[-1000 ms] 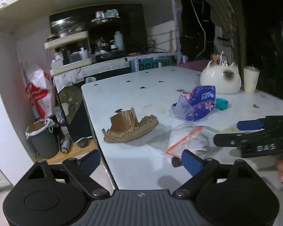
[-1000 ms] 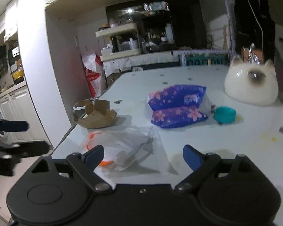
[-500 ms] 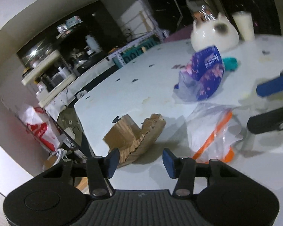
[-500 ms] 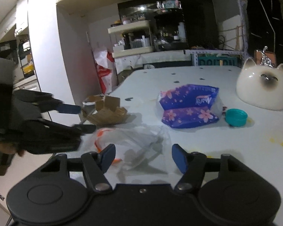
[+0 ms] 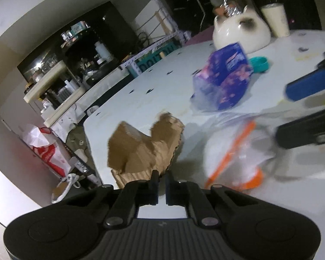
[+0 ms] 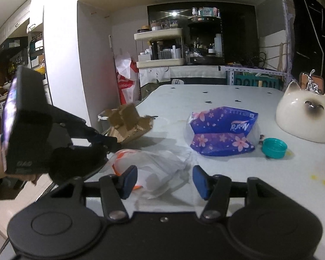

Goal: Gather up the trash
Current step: 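Grasp the brown cardboard scrap with the left tool while the right tool grasps the clear zip bag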

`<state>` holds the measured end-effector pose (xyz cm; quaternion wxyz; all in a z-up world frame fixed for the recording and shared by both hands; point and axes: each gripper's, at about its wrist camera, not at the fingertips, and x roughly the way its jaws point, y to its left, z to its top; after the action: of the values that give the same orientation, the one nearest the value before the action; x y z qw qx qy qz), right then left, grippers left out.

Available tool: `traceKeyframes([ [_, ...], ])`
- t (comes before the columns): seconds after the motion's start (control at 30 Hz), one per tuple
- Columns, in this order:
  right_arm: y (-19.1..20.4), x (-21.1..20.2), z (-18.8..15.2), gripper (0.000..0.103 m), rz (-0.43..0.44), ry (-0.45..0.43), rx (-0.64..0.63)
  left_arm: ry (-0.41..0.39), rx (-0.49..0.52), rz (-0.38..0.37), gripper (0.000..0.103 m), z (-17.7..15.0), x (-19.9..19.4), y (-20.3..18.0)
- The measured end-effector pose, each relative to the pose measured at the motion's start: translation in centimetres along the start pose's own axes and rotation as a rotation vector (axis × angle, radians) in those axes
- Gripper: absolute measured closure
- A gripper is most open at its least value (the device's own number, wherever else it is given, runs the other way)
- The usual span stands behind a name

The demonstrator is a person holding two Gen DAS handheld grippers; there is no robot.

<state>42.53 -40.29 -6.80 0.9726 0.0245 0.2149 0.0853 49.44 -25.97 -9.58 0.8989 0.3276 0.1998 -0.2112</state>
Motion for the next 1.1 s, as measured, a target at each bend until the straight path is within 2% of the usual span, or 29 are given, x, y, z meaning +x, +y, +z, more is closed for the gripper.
traceKeyframes([
  [0.1, -0.1, -0.1, 0.0, 0.045, 0.017, -0.006, 0.004, -0.013, -0.034, -0.045, 0.098, 0.2, -1.5, -0.6],
  [0.27, -0.1, -0.2, 0.0, 0.055, 0.007, -0.01, -0.006, -0.008, -0.064, -0.112, 0.098, 0.3, -3.6, -1.9],
  [0.43, 0.1, -0.5, -0.3, 0.08, -0.022, 0.038, -0.094, -0.016, -0.11, -0.121, 0.098, 0.0, -4.4, -1.7],
  [0.6, 0.3, -2.1, -0.5, 0.081, 0.107, 0.084, -0.158, -0.028, -0.134, -0.129, 0.098, -0.1, -5.1, -1.2],
  [0.7, 1.4, -3.1, -0.8, 0.081, 0.149, 0.085, -0.233, -0.042, -0.124, -0.135, 0.098, -0.2, -5.6, -1.3],
  [0.77, 2.0, -3.5, -1.2, 0.08, 0.14, 0.08, -0.281, -0.046, -0.119, -0.143, 0.099, -0.2, -5.7, -1.3],
  [0.87, 2.0, -3.5, -1.4, 0.073, 0.098, 0.074, -0.288, -0.057, -0.104, -0.153, 0.099, -0.1, -5.8, -1.5],
  [0.93, 1.8, -3.3, -1.3, 0.056, 0.063, 0.055, -0.28, -0.063, -0.099, -0.17, 0.1, 0.0, -5.8, -1.5],
  [1.1, 2.4, -2.5, -1.3, 0.057, 0.091, 0.005, -0.301, -0.084, -0.099, -0.221, 0.101, 0.0, -5.7, -1.7],
])
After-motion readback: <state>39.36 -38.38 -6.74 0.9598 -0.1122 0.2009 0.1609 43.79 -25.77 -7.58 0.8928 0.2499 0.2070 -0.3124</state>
